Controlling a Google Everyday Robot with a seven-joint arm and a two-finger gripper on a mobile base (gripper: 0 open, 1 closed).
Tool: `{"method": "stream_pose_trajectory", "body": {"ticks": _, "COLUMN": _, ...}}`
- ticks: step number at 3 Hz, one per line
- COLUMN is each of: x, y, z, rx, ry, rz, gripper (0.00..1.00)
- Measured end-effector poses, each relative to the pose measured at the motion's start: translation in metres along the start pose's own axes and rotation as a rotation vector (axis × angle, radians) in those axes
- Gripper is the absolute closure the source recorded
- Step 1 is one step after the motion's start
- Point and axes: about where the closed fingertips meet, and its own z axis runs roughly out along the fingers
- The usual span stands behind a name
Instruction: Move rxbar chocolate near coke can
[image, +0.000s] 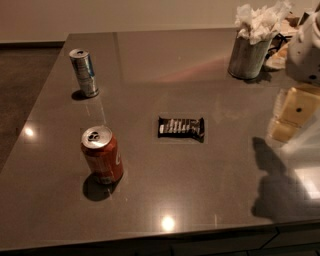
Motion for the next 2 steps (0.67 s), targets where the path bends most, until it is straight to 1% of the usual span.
{"method": "stream_pose_trajectory", "body": {"ticks": 1, "x": -0.034, "y": -0.018, "z": 0.025, "rx": -0.03, "ry": -0.048, "rz": -0.018, "gripper": 0.0}}
{"method": "stream_pose_trajectory", "body": {"ticks": 2, "x": -0.068, "y": -0.023, "z": 0.055, "rx": -0.067, "ry": -0.091, "rz": -0.064, "gripper": 0.0}}
